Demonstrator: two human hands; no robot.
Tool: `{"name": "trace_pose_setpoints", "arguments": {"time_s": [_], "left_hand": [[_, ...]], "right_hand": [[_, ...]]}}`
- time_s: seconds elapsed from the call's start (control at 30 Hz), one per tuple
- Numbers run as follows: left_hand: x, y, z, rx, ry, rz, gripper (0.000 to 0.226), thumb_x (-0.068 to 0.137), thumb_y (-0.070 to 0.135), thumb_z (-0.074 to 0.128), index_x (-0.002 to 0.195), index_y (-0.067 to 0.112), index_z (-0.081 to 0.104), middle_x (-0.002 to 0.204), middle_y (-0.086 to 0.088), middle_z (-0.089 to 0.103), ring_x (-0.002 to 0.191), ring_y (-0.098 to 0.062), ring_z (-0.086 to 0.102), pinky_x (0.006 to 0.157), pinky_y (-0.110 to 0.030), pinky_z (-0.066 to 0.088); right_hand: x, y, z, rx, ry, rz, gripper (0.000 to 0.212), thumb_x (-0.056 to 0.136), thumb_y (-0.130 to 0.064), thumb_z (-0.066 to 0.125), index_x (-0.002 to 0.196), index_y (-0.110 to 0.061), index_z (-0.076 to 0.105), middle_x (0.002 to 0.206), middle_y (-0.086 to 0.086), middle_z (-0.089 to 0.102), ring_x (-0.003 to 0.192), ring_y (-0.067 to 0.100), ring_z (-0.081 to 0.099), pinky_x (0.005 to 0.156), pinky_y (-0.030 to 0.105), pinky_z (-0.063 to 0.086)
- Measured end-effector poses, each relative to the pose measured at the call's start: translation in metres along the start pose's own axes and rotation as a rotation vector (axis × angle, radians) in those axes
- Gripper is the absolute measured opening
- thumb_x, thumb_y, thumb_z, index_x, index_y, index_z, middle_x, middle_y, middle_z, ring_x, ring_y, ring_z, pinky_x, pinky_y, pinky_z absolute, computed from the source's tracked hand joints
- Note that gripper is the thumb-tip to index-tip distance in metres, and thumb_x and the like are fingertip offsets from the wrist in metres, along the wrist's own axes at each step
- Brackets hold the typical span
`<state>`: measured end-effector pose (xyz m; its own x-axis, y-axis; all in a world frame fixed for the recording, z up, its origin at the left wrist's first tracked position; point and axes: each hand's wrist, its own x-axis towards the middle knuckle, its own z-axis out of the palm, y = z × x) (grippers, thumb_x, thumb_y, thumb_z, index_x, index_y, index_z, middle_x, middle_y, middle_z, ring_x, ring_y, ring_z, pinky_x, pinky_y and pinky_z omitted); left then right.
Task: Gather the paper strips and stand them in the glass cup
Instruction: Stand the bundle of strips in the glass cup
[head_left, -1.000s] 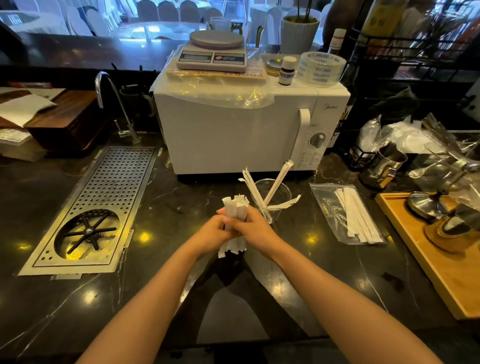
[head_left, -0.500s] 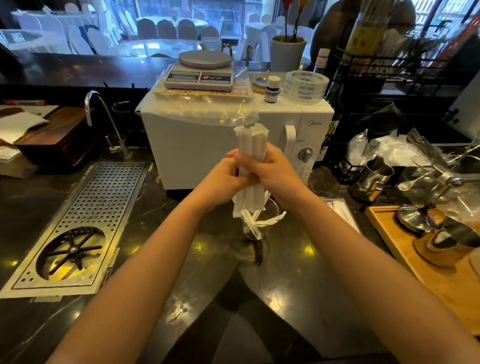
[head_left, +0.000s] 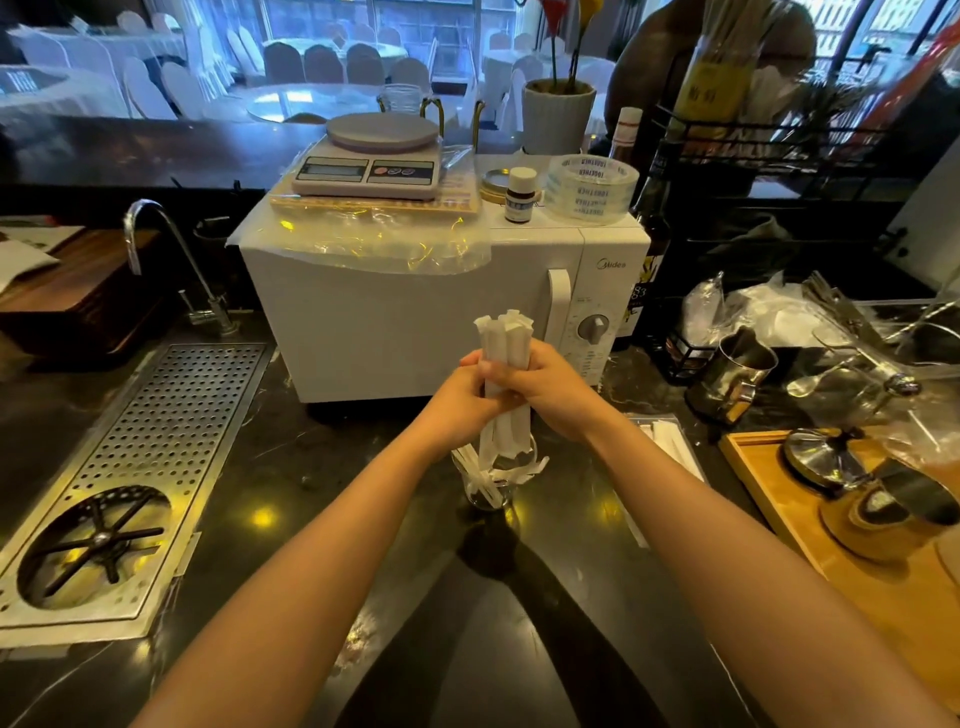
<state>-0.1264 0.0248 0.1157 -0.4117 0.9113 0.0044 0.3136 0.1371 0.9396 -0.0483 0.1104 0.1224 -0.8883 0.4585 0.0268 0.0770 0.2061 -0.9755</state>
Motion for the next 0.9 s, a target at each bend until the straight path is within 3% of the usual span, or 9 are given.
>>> {"name": "trace_pose_setpoints", "arguments": {"time_s": [0.13,0.27,0.37,0.47,0.6,0.7,0.8,0.9], "left_hand": [[0.004,-0.01,0.001,0.041,-0.005,-0.062,0.039,0.087,0.017,0.055,0.125,0.012,0.048,0.117,-0.008,0.06,0.111,-0.021,0.056,0.092,-0.032,0.046],[0.007,-0.019,0.001,0.145,0.0,-0.073,0.035,0.087,0.018,0.055,0.122,0.014,0.052,0.115,-0.011,0.063,0.106,-0.022,0.06,0.088,-0.032,0.05],[0.008,-0.022,0.001,0.148,0.029,-0.062,0.032,0.087,0.018,0.055,0.119,0.016,0.055,0.111,-0.009,0.065,0.102,-0.021,0.061,0.088,-0.034,0.052],[0.009,-0.023,0.0,0.19,0.104,0.001,0.028,0.086,0.019,0.057,0.113,0.013,0.058,0.103,-0.007,0.065,0.092,-0.015,0.059,0.075,-0.021,0.049],[0.009,-0.024,-0.002,0.316,0.188,0.076,0.026,0.085,0.024,0.059,0.108,0.012,0.057,0.101,-0.007,0.064,0.085,-0.012,0.056,0.064,-0.012,0.041],[0.006,-0.023,-0.003,0.366,0.233,0.108,0.027,0.088,0.026,0.055,0.111,0.011,0.054,0.097,-0.004,0.061,0.084,-0.013,0.056,0.063,-0.016,0.043],[0.003,-0.025,-0.004,0.46,0.218,0.147,0.028,0.091,0.023,0.048,0.116,0.011,0.053,0.098,-0.009,0.066,0.086,-0.02,0.062,0.072,-0.029,0.05],[-0.001,-0.029,-0.004,0.608,0.202,0.177,0.029,0.093,0.021,0.044,0.12,0.013,0.054,0.103,-0.011,0.069,0.092,-0.027,0.062,0.082,-0.04,0.049]], "right_hand": [[0.005,0.008,-0.001,0.002,-0.004,0.023,0.023,0.087,-0.013,0.056,0.108,-0.007,0.06,0.098,0.002,0.064,0.094,0.011,0.062,0.077,0.016,0.052],[0.005,0.017,-0.003,-0.012,-0.005,0.045,0.011,0.085,-0.018,0.059,0.088,-0.028,0.057,0.119,0.014,0.059,0.107,0.023,0.058,0.087,0.033,0.052],[0.004,0.024,-0.005,-0.049,0.03,0.029,0.008,0.086,-0.021,0.059,0.09,-0.027,0.057,0.106,0.004,0.061,0.101,0.02,0.058,0.085,0.028,0.051],[0.004,0.029,-0.004,-0.093,0.081,-0.002,0.009,0.09,-0.021,0.051,0.098,-0.02,0.056,0.092,-0.01,0.056,0.091,0.009,0.056,0.078,0.018,0.048],[0.001,0.031,-0.003,-0.166,0.123,-0.051,0.012,0.093,-0.02,0.046,0.098,-0.02,0.057,0.088,-0.012,0.056,0.088,0.01,0.055,0.079,0.021,0.046],[-0.001,0.032,-0.002,-0.23,0.172,-0.089,0.019,0.093,-0.016,0.046,0.102,-0.013,0.062,0.094,-0.006,0.056,0.086,0.003,0.053,0.079,0.015,0.042],[-0.003,0.034,0.0,-0.37,0.2,-0.123,0.024,0.092,-0.015,0.047,0.107,-0.006,0.064,0.104,0.004,0.055,0.094,0.007,0.049,0.078,0.009,0.038],[-0.005,0.036,0.002,-0.478,0.168,-0.131,0.026,0.092,-0.015,0.048,0.111,-0.007,0.063,0.115,0.011,0.057,0.102,0.014,0.051,0.084,0.015,0.039]]}}
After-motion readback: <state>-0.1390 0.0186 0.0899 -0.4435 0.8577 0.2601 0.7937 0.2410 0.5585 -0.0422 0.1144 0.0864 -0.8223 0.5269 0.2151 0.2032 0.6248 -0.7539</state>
